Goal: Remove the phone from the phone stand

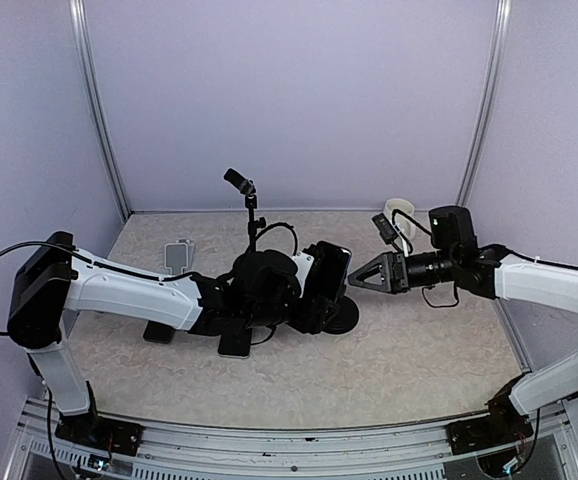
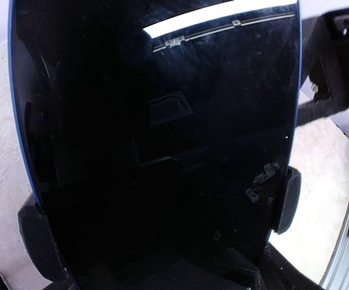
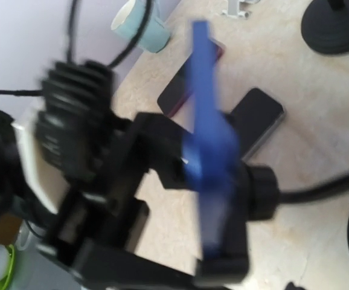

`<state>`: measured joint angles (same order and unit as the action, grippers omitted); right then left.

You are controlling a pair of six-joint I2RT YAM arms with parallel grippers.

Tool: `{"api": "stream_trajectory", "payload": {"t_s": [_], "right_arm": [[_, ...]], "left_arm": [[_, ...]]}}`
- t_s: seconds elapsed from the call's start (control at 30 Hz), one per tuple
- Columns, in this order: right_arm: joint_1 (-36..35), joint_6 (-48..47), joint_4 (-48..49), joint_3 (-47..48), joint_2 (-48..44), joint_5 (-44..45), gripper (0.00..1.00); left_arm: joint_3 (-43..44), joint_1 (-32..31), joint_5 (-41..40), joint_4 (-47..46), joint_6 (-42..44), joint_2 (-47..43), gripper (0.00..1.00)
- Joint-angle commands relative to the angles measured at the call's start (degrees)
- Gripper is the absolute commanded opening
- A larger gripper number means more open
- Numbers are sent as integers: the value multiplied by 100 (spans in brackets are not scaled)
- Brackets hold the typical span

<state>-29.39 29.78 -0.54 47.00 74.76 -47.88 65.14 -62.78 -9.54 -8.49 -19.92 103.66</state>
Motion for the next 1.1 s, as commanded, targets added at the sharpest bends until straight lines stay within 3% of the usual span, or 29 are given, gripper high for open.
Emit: {"api": "stream_trajectory", "payload": {"t_s": [0.0, 0.5, 1.07], "right_arm": [[-49, 482, 956, -400, -58, 137, 75], [-276, 657, 1646, -445, 612, 392, 63], [-463, 737, 1749, -420, 926, 312, 32]], "left_arm": [[-55, -6, -178, -126, -20, -114, 43], [-79, -3, -136, -151, -29, -92, 36], [-83, 22, -261, -130, -64, -92, 31]]}}
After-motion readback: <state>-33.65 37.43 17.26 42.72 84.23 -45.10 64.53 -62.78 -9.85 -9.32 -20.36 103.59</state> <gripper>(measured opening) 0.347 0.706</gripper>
